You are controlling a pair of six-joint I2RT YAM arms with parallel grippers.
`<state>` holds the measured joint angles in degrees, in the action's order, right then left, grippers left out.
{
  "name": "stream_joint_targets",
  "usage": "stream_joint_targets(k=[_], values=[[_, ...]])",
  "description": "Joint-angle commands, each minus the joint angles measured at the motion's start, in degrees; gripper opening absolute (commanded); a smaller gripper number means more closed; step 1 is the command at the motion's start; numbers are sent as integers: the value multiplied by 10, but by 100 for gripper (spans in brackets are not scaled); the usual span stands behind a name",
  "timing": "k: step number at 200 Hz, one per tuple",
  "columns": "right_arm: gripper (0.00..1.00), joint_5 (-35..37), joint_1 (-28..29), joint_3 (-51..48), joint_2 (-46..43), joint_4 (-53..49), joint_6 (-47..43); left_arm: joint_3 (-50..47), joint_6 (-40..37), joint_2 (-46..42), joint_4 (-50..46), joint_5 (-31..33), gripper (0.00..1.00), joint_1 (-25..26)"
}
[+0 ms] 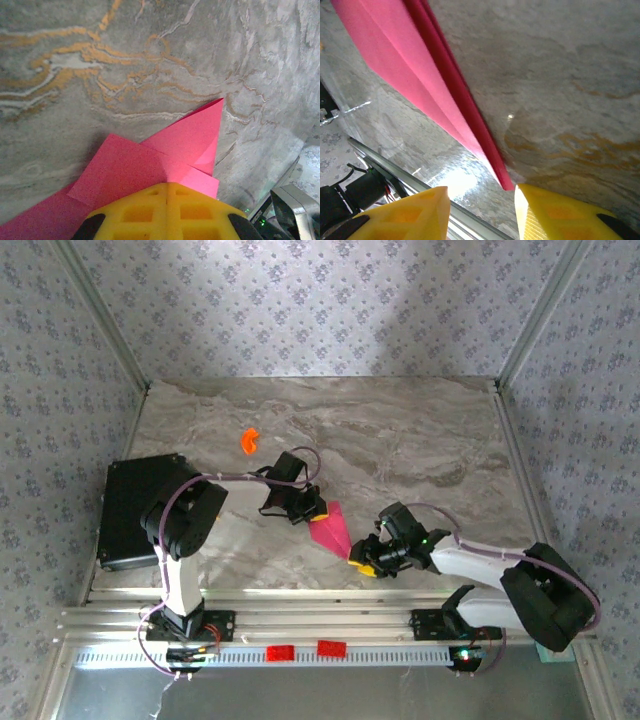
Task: Fold a paper plane with a square sheet of paper (pick it up from the middle)
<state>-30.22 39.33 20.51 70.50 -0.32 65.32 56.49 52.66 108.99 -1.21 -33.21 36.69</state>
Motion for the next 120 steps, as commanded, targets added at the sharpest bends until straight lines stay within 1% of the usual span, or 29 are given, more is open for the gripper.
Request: stream_joint_targets(k=[1, 92, 120], values=[[41, 12, -3, 1, -13, 21, -6, -20, 8, 26, -36, 23, 3, -1], [42, 15, -11, -10, -37, 19, -11, -20, 8, 26, -36, 24, 3, -1], [44, 11, -13, -10, -36, 42, -17, -19, 8, 26, -36, 24, 3, -1]])
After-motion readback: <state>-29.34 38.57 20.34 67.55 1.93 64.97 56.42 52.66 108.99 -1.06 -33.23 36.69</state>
